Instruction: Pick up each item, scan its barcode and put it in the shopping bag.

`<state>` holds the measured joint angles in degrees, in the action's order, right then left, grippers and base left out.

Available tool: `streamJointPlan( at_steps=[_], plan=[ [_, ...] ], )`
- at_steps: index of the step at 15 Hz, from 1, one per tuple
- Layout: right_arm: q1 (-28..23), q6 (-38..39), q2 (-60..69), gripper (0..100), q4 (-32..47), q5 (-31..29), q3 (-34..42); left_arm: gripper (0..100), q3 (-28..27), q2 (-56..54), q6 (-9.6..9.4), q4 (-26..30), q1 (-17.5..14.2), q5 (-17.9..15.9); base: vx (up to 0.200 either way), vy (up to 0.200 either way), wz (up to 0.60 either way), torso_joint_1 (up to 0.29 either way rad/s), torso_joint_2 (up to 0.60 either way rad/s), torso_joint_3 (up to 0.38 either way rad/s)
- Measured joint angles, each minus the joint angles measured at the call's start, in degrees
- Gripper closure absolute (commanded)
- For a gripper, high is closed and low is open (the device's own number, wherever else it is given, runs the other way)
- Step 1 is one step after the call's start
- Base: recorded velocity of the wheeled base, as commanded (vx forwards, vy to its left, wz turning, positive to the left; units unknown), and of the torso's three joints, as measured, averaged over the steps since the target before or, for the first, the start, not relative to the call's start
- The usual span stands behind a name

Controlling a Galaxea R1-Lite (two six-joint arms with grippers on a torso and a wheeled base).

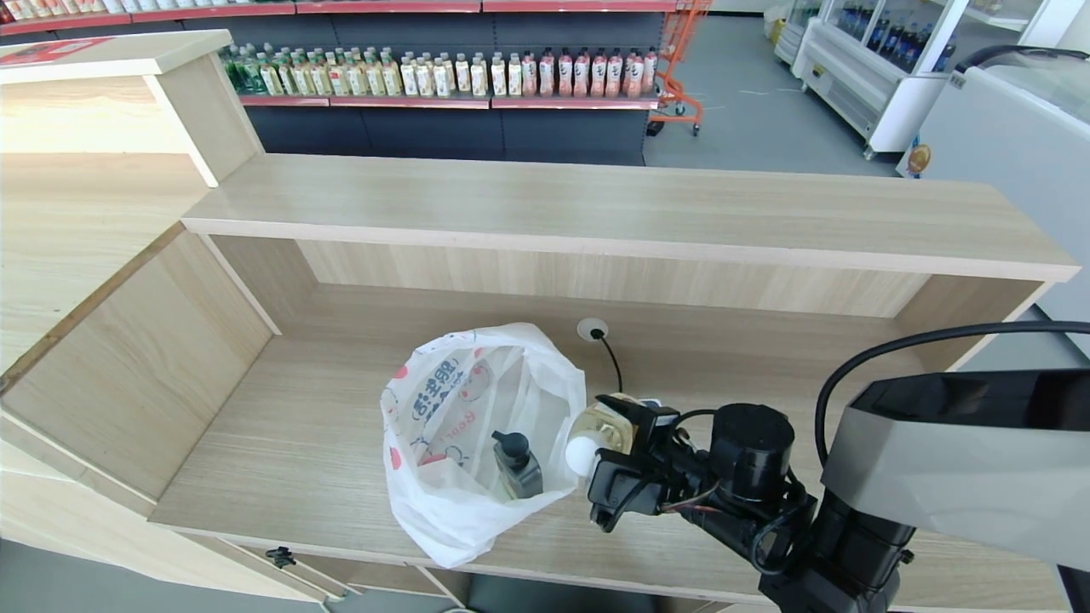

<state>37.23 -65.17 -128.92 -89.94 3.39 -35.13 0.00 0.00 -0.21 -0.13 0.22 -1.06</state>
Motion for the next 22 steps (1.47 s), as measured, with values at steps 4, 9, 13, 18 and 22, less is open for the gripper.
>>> streamJointPlan(
  at_steps=[4,9,13,18,22],
  plan=[
    [-0.1,0.0,0.0,100,0.0,0.0,-0.2,0,0.0,0.0,-0.04,0.0,0.0,0.0,0.000,0.000,0.00,0.000,0.00,0.000],
    [-0.2,0.0,0.1,100,0.0,0.0,-0.4,0,0.0,0.0,-0.04,0.0,0.0,0.0,0.000,0.000,0.00,0.000,0.00,0.000],
    [0.2,0.2,1.6,100,0.1,-1.4,-1.0,0,0.0,0.0,-0.04,0.0,0.0,0.0,0.000,0.000,0.00,0.000,0.00,0.000],
    [1.1,17.7,14.3,100,10.8,-18.3,-5.6,0,0.0,0.0,-0.06,0.0,-0.1,0.0,0.000,0.000,0.00,0.000,0.00,0.000],
    [1.2,49.2,27.5,100,36.8,-25.0,-7.8,0,0.0,0.0,-0.01,0.0,-0.1,0.0,0.000,0.000,0.00,0.000,0.00,0.000]
  ],
)
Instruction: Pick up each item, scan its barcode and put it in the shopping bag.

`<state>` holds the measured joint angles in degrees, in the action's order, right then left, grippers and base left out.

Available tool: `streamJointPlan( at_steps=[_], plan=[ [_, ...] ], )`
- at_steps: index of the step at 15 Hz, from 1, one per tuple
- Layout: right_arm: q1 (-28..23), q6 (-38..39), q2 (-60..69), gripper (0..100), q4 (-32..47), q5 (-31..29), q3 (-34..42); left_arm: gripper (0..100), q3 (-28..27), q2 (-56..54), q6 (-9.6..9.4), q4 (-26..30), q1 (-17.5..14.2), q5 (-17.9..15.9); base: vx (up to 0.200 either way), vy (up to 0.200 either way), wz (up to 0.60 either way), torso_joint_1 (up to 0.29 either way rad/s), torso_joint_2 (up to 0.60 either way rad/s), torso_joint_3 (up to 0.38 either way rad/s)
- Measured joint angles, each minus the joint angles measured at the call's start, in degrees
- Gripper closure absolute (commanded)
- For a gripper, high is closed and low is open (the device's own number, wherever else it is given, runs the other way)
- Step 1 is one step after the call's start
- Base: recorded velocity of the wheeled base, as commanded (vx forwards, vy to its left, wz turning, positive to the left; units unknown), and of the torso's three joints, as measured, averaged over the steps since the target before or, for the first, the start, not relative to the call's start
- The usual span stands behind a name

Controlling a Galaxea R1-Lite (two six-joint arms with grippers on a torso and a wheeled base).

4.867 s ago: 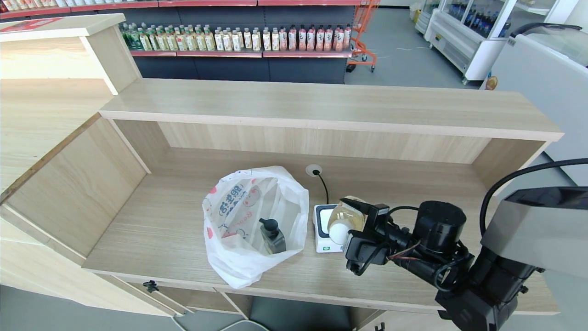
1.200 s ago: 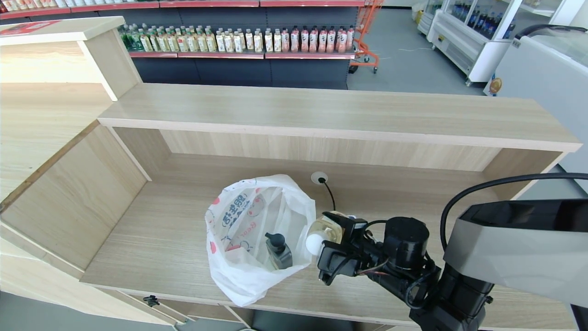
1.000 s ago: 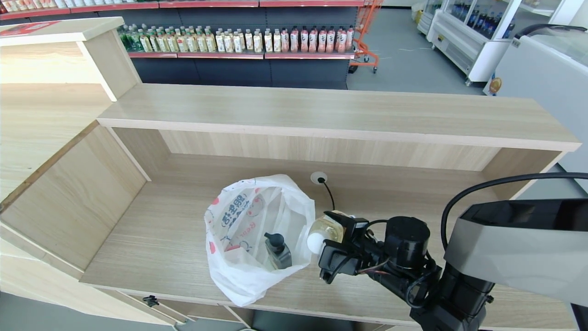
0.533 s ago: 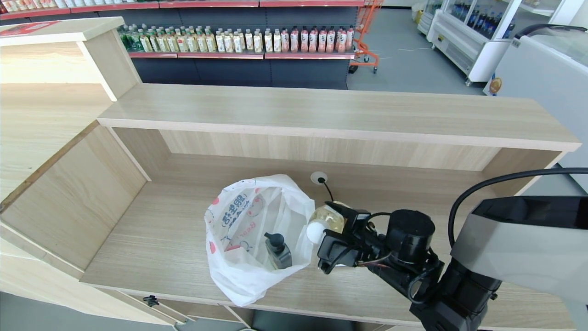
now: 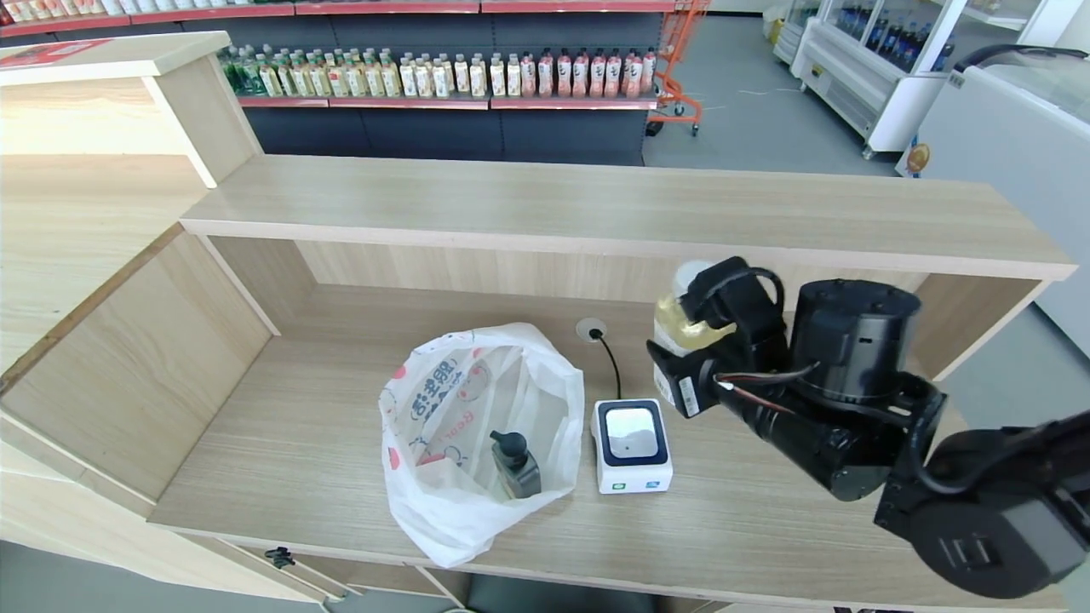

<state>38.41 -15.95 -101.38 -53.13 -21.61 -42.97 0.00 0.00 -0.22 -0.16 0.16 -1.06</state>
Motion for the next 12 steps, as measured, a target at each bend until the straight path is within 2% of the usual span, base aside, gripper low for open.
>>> streamJointPlan(
  at_steps=[2,4,9,12],
  plan=[
    [0.3,5.1,3.2,100,2.1,-0.2,0.5,0,0.0,0.0,0.01,0.0,0.0,0.0,0.000,0.200,0.00,-0.002,0.00,0.007],
    [1.1,5.8,4.5,100,1.7,0.4,1.2,0,0.0,0.0,0.01,0.0,-0.1,0.0,0.000,0.200,0.00,0.000,0.00,0.007],
    [5.0,5.5,3.5,100,1.7,-0.8,1.6,0,0.0,0.0,0.15,0.0,0.0,0.0,0.000,0.000,0.00,0.000,0.00,0.000],
    [5.4,5.1,0.0,100,-2.4,-1.5,0.5,0,0.0,0.0,0.22,0.0,0.0,0.0,0.000,0.000,0.00,0.000,0.00,0.000]
  ],
)
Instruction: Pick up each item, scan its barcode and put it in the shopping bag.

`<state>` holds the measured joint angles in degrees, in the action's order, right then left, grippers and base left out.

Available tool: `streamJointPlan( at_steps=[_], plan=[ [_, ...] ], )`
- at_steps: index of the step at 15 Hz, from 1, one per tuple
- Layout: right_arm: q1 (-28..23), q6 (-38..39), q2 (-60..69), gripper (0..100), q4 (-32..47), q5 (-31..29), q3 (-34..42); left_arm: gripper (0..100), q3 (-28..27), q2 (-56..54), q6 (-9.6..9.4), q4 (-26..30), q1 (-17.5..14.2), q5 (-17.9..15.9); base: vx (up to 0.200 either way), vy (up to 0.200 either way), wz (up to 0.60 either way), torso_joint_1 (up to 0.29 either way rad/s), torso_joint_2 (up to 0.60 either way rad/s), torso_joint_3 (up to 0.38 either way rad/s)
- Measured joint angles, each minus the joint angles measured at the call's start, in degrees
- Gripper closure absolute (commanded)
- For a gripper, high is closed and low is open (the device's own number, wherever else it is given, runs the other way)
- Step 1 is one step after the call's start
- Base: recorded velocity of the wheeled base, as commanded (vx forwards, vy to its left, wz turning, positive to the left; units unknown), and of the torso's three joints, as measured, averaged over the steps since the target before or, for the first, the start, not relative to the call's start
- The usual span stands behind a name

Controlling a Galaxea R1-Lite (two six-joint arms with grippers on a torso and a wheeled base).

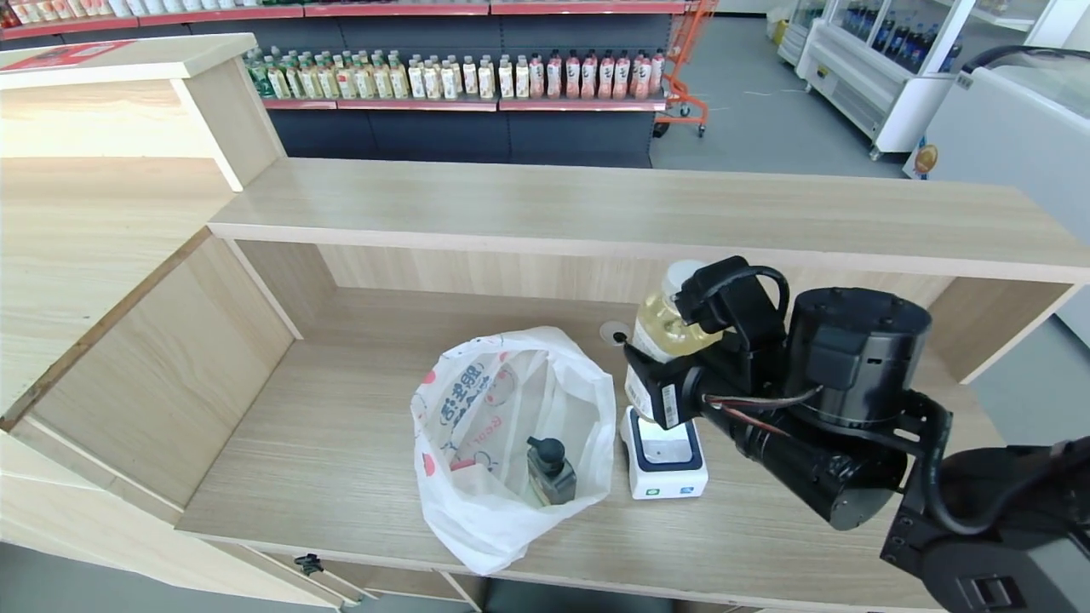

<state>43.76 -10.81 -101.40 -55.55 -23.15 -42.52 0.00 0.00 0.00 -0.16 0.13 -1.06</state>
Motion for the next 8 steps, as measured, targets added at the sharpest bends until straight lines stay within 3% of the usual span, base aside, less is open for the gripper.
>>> streamJointPlan(
  at_steps=[5,8],
  plan=[
    [-0.4,1.7,-5.7,100,-3.0,4.4,-0.7,0,0.0,0.0,0.00,0.0,0.0,0.0,0.000,0.000,0.00,0.000,0.00,0.000],
    [-0.7,1.5,-10.9,100,-15.3,5.4,0.5,0,0.0,0.0,0.00,0.0,0.0,0.0,0.000,0.000,0.00,0.000,0.00,0.000]
  ],
)
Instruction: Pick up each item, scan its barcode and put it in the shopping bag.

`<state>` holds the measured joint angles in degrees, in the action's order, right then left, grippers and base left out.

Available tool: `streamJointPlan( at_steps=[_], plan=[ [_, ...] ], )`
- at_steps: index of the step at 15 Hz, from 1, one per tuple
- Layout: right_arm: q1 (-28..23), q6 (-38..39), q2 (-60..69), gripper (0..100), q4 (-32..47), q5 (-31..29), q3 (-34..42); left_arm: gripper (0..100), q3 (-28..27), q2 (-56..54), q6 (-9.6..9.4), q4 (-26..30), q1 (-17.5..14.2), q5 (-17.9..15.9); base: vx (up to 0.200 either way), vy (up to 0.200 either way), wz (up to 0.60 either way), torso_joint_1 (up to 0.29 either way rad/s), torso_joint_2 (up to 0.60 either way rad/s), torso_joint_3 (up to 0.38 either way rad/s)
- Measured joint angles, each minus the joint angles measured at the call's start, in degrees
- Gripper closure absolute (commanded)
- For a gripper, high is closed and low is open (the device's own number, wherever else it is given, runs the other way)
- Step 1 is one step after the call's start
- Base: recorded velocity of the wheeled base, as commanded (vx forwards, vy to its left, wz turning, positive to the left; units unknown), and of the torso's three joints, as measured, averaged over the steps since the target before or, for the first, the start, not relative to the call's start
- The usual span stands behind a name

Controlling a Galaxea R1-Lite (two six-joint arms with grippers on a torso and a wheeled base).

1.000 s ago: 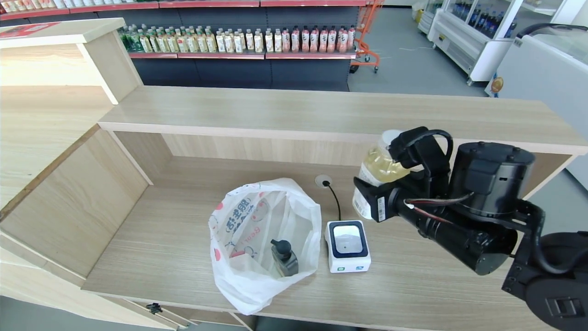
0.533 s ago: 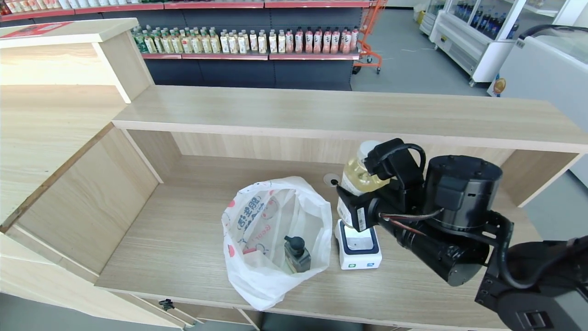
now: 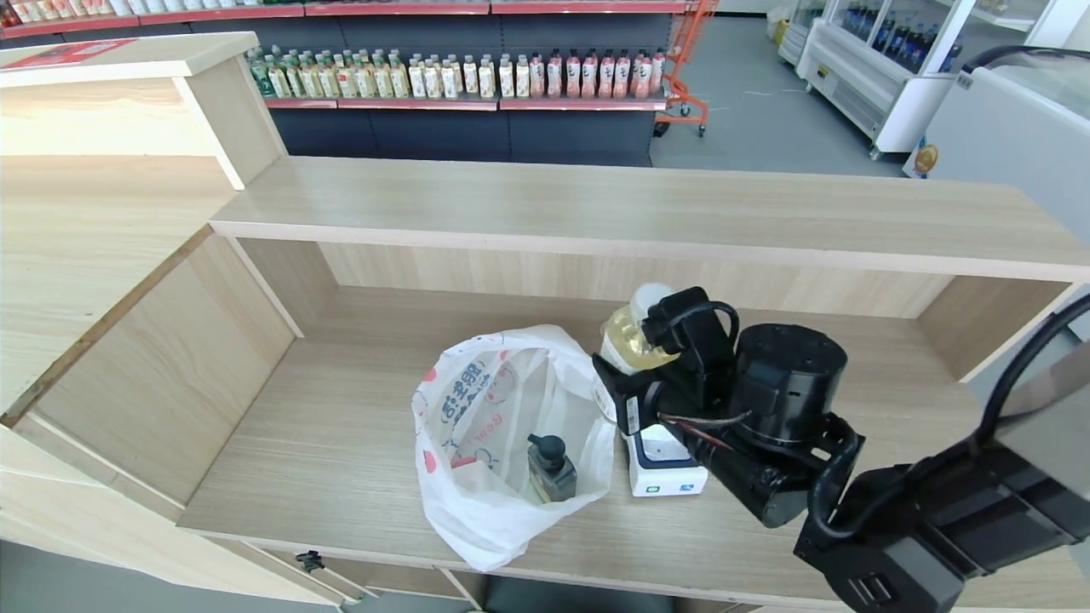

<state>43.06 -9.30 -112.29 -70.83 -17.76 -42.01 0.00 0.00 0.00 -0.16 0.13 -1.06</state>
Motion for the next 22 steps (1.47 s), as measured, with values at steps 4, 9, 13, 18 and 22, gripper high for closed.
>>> streamJointPlan(
  at_steps=[4,9,13,18,22],
  plan=[
    [-0.7,-2.9,-5.5,100,-10.7,3.9,6.4,0,0.0,0.0,0.00,0.0,0.0,0.0,0.000,0.000,0.00,0.000,0.00,0.000],
    [-2.8,-2.2,-10.4,100,-18.7,5.4,11.1,0,0.0,0.0,0.00,0.0,0.0,0.0,0.000,0.000,0.00,0.000,0.00,0.000],
    [-3.4,0.3,-13.1,100,-19.0,5.7,11.7,0,0.0,0.0,0.00,0.0,0.0,0.0,0.000,0.000,0.00,0.000,0.00,0.000],
    [-3.5,0.4,-16.0,100,-19.1,7.6,6.5,0,0.0,0.0,0.00,0.0,0.0,0.0,0.000,0.000,0.00,0.000,0.00,0.000],
    [-3.8,0.3,-16.8,100,-19.1,8.5,4.9,0,0.0,0.0,0.00,0.0,0.0,0.0,0.000,0.000,0.00,0.000,0.00,0.000]
  ],
)
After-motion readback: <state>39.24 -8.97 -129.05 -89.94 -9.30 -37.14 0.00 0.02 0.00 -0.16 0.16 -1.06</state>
